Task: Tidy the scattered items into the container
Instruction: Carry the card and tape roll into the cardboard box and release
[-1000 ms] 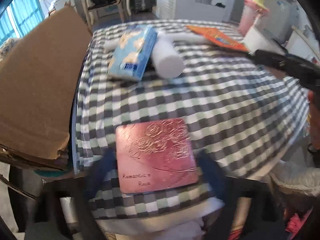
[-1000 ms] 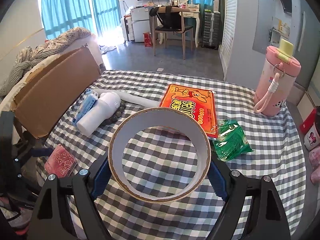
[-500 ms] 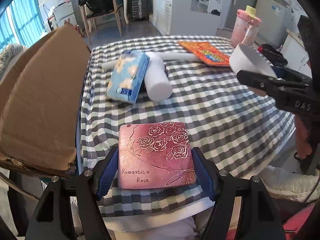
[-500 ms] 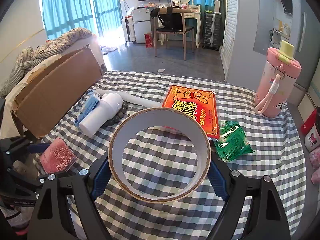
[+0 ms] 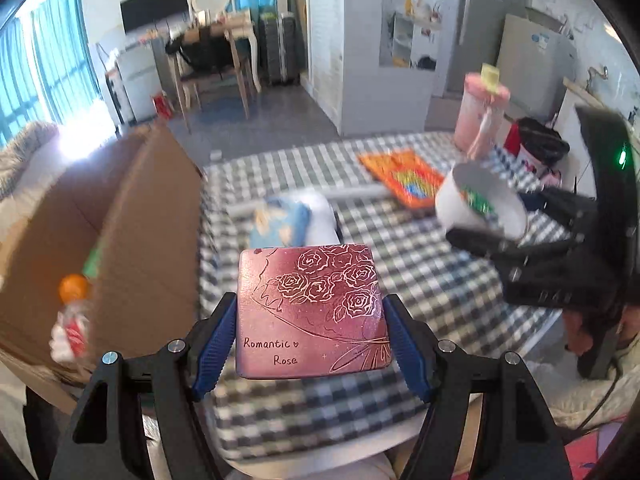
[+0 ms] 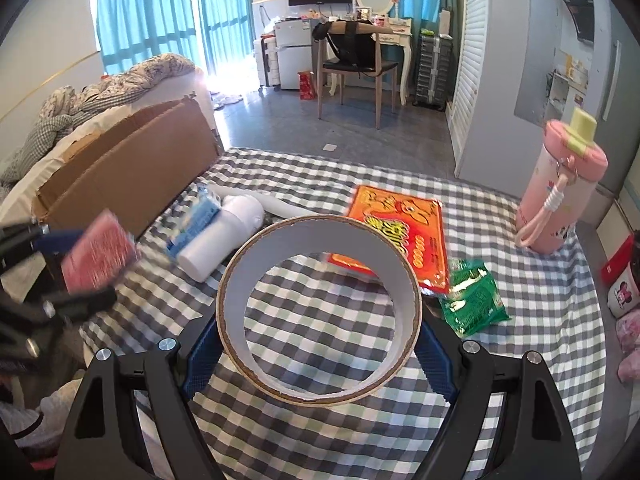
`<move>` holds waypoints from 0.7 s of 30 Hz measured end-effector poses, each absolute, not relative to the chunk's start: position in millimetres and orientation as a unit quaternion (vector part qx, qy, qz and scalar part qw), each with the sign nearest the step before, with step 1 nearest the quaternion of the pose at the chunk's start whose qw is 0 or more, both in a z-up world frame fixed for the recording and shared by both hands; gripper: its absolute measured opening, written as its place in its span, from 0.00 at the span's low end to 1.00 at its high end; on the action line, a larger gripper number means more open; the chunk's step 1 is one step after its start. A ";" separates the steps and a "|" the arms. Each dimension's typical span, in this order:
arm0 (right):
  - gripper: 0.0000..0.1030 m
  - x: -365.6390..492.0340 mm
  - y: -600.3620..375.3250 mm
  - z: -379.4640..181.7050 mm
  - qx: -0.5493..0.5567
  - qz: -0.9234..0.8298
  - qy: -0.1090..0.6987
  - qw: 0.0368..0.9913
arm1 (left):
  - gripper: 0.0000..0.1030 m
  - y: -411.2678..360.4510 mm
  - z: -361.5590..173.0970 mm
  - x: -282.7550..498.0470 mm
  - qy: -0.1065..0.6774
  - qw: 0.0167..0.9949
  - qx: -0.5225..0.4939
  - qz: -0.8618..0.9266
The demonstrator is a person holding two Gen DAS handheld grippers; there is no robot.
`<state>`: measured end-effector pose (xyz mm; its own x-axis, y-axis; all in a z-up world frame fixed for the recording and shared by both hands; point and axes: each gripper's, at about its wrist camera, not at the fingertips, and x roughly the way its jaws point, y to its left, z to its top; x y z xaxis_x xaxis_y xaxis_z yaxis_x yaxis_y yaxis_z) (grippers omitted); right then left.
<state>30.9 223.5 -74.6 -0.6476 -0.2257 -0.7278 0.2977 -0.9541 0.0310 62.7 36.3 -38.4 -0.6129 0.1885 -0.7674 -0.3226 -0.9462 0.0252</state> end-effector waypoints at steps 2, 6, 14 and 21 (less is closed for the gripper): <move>0.81 31.9 217.2 -69.0 0.387 -0.909 0.051 0.148 | 0.71 29.4 -26.1 60.5 0.075 0.142 -0.403 0.901; 0.81 33.1 205.3 -55.6 0.375 -0.911 0.054 0.164 | 0.71 10.4 -5.4 59.3 0.070 0.128 -0.376 0.915; 0.81 28.4 139.2 -10.7 0.327 -0.910 0.093 0.238 | 0.71 -63.2 27.4 54.0 0.044 0.058 -0.337 0.939; 0.81 12.0 34.7 28.7 0.272 -0.891 0.123 0.341 | 0.71 -138.1 28.8 45.3 0.021 -0.018 -0.338 0.941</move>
<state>12.0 34.7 28.7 -0.6197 -0.5403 -0.5692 0.6744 -0.7376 -0.0342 45.3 -138.1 28.8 -0.7711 -0.0482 -0.6349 0.0196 -0.9985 0.0520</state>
